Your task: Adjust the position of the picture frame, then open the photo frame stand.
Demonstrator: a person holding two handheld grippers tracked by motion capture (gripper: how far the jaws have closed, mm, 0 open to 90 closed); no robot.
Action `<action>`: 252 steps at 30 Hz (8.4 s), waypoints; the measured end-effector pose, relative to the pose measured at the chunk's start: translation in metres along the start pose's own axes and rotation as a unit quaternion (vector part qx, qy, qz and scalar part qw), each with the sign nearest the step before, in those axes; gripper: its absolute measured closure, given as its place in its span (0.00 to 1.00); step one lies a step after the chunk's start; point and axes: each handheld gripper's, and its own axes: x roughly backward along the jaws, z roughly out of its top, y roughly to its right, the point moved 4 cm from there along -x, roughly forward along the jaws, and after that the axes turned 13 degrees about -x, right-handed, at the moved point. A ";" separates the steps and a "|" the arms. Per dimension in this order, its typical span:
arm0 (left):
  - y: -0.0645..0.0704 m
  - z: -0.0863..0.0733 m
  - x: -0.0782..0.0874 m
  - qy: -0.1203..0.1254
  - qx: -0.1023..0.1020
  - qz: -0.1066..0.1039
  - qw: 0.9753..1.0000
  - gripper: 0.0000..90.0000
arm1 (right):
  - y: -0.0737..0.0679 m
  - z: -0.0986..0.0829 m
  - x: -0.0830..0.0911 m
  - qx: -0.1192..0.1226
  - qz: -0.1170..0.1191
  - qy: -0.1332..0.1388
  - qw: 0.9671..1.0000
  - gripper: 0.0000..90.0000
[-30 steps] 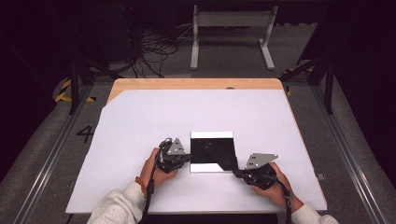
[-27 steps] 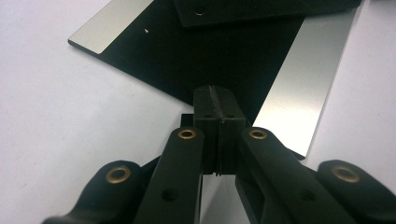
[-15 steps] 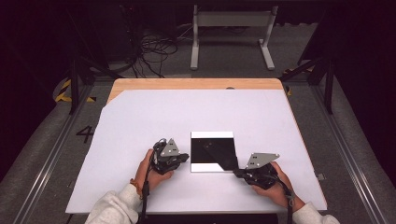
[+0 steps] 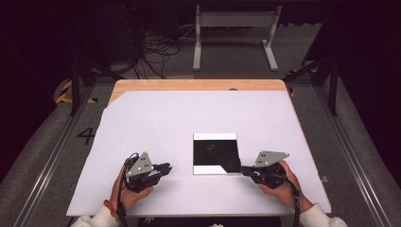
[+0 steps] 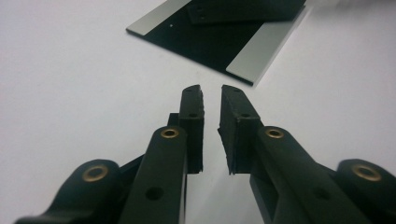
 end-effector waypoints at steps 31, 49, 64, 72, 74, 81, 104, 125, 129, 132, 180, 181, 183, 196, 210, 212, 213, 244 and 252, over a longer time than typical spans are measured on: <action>-0.003 -0.018 -0.006 -0.040 0.005 0.020 0.999 0.64 | 0.005 -0.003 -0.008 -0.009 -0.012 -0.101 0.995 0.97; -0.003 -0.018 -0.010 -0.045 0.002 0.022 0.999 0.57 | 0.006 -0.003 -0.009 -0.014 -0.008 -0.096 0.995 0.97; -0.003 -0.019 -0.009 -0.049 0.003 0.024 0.999 0.55 | 0.005 -0.002 -0.008 -0.002 -0.014 -0.098 0.995 0.98; -0.003 -0.020 -0.010 -0.053 0.004 0.025 0.998 0.52 | 0.004 -0.001 -0.010 0.005 -0.020 -0.101 0.995 0.96; -0.004 -0.020 -0.011 -0.055 0.003 0.025 0.998 0.51 | 0.005 -0.001 -0.010 0.004 -0.016 -0.102 0.995 0.97; -0.004 -0.021 -0.009 -0.053 0.005 0.025 0.998 0.49 | 0.004 0.001 -0.009 0.008 -0.016 -0.125 0.992 0.98; -0.005 -0.022 -0.012 -0.058 0.003 0.023 0.998 0.47 | 0.005 0.004 -0.013 0.001 -0.016 -0.115 0.993 0.98; -0.005 -0.022 -0.013 -0.064 0.003 0.024 0.998 0.47 | 0.004 0.003 -0.011 0.005 -0.017 -0.106 0.994 0.98; -0.004 -0.022 -0.012 -0.065 0.004 0.025 0.998 0.47 | 0.004 0.002 -0.011 0.009 -0.015 -0.101 0.995 0.98; -0.005 -0.023 -0.011 -0.064 0.006 0.025 0.998 0.47 | 0.004 0.003 -0.010 0.010 -0.015 -0.100 0.995 0.97; -0.004 -0.021 -0.013 -0.069 0.017 0.033 0.997 0.40 | 0.000 0.024 -0.002 0.016 -0.014 -0.014 1.000 0.97; -0.004 -0.021 -0.014 -0.070 0.017 0.032 0.997 0.40 | 0.000 0.024 -0.002 0.017 -0.014 -0.012 1.000 0.97; -0.004 -0.021 -0.014 -0.071 0.016 0.031 0.997 0.40 | 0.000 0.025 -0.001 0.017 -0.015 -0.008 1.000 0.97; -0.003 -0.021 -0.015 -0.074 0.016 0.028 0.997 0.40 | 0.000 0.032 0.000 0.009 -0.017 0.016 1.000 0.95; -0.002 -0.022 -0.016 -0.077 0.017 0.022 0.997 0.39 | -0.002 0.043 0.001 0.004 -0.020 0.049 0.999 0.94; -0.002 -0.023 -0.016 -0.079 0.018 0.021 0.996 0.39 | -0.003 0.044 0.001 0.004 -0.021 0.051 0.998 0.94; -0.002 -0.022 -0.016 -0.079 0.018 0.021 0.996 0.39 | -0.003 0.045 0.001 0.002 -0.020 0.053 0.998 0.94; -0.002 -0.023 -0.016 -0.078 0.019 0.019 0.997 0.34 | -0.004 0.047 -0.002 -0.013 -0.012 0.054 0.998 0.79; -0.002 -0.022 -0.017 -0.080 0.018 0.018 0.996 0.34 | -0.002 0.046 -0.001 -0.026 -0.003 0.052 0.998 0.68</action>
